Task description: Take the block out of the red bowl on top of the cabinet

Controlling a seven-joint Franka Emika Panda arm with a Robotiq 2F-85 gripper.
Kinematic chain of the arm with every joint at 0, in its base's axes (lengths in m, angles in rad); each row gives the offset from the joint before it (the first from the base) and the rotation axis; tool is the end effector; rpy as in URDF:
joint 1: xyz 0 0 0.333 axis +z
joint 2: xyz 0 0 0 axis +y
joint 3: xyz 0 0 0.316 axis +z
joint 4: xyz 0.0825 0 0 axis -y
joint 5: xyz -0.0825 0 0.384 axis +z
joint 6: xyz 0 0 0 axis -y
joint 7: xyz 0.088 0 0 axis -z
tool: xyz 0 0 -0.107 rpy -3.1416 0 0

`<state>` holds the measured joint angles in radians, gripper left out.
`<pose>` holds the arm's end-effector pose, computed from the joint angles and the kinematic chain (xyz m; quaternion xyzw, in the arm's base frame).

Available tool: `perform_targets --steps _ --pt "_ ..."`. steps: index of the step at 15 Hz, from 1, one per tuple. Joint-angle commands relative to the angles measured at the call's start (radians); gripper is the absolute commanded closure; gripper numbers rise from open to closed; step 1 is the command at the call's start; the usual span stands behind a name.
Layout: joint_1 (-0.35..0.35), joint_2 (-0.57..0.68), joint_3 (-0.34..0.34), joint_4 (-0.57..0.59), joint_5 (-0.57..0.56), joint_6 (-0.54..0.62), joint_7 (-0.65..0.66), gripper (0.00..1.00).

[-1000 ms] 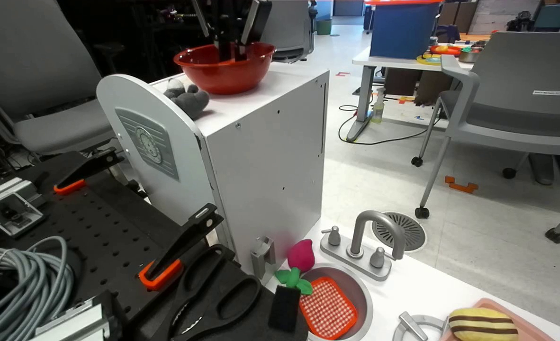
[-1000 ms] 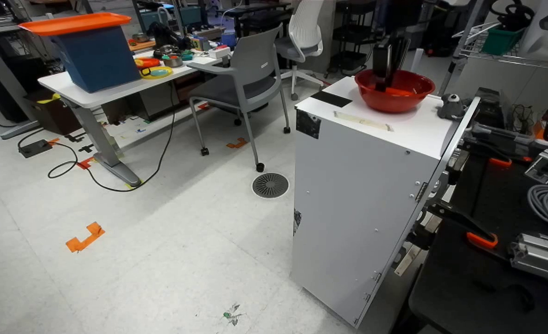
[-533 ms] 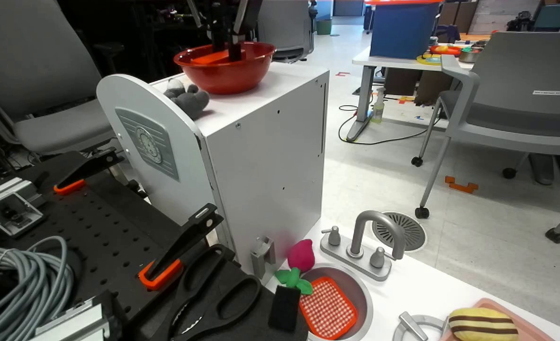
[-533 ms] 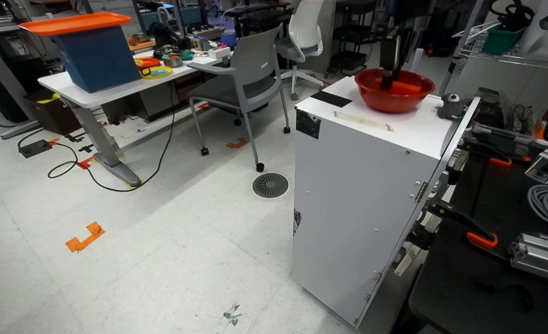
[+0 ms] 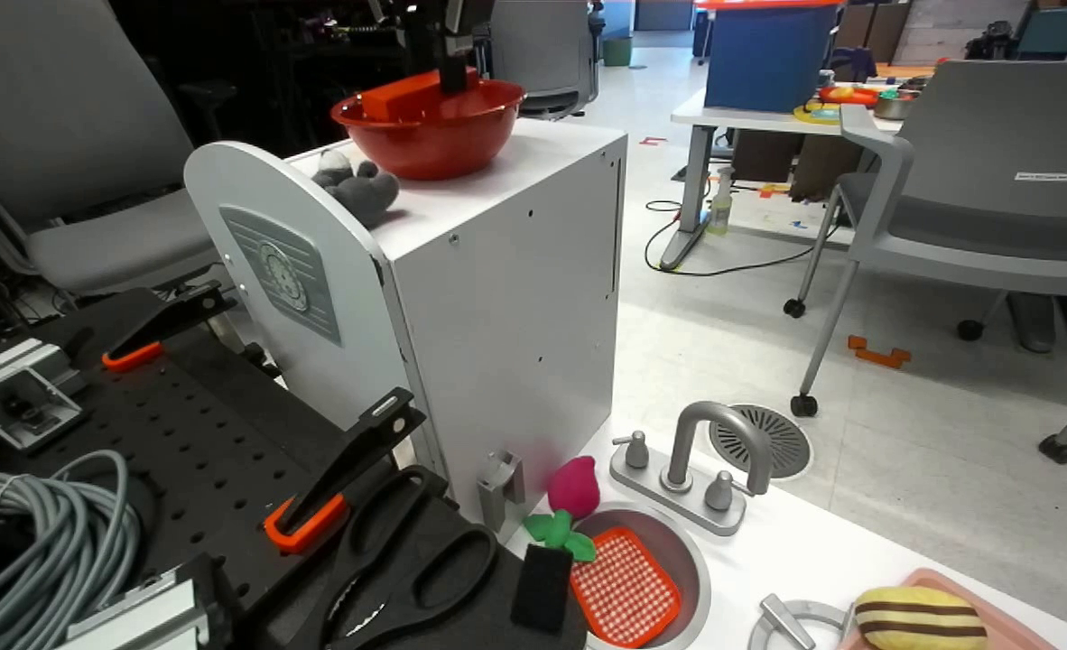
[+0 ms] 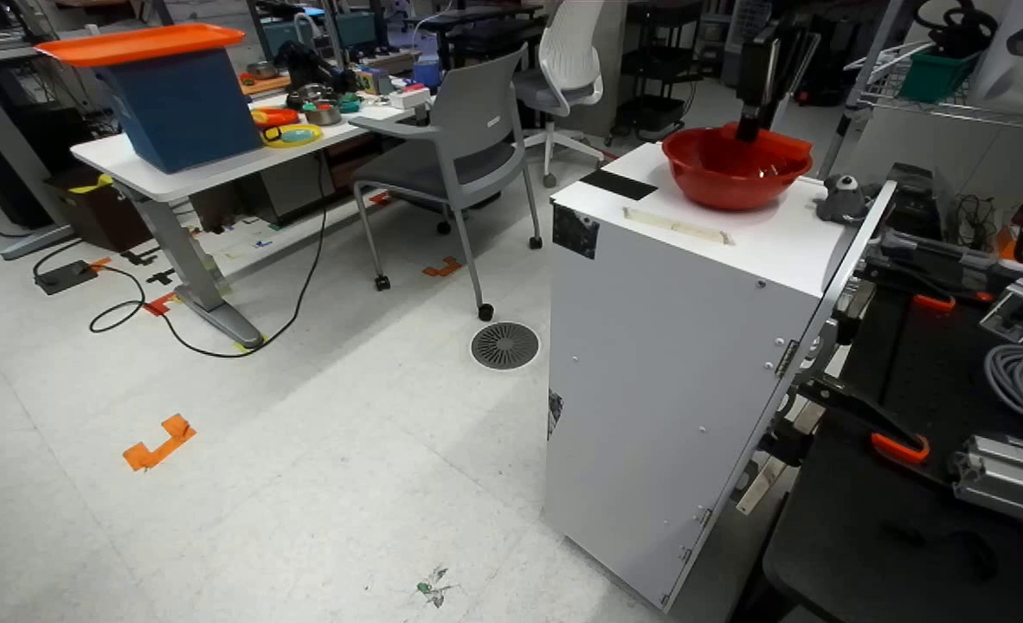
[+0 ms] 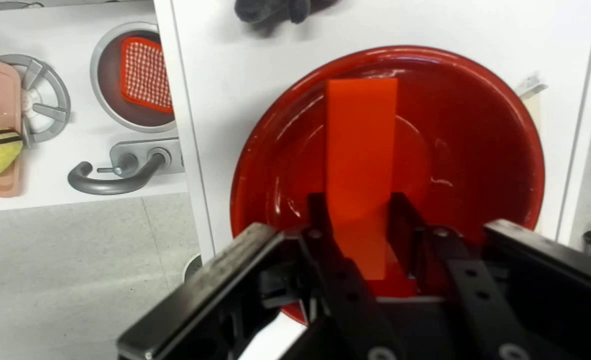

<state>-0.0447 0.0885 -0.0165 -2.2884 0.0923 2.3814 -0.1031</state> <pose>0.5231 -0.0311 0.3139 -0.9994 0.0124 -0.0048 0.0308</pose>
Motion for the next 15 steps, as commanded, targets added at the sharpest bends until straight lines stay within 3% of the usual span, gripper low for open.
perform_targets --steps 1,15 --pt "-0.011 -0.08 -0.016 -0.069 0.022 0.047 0.012 0.92" --pt "-0.016 -0.16 -0.04 -0.181 0.082 0.092 0.029 0.92"
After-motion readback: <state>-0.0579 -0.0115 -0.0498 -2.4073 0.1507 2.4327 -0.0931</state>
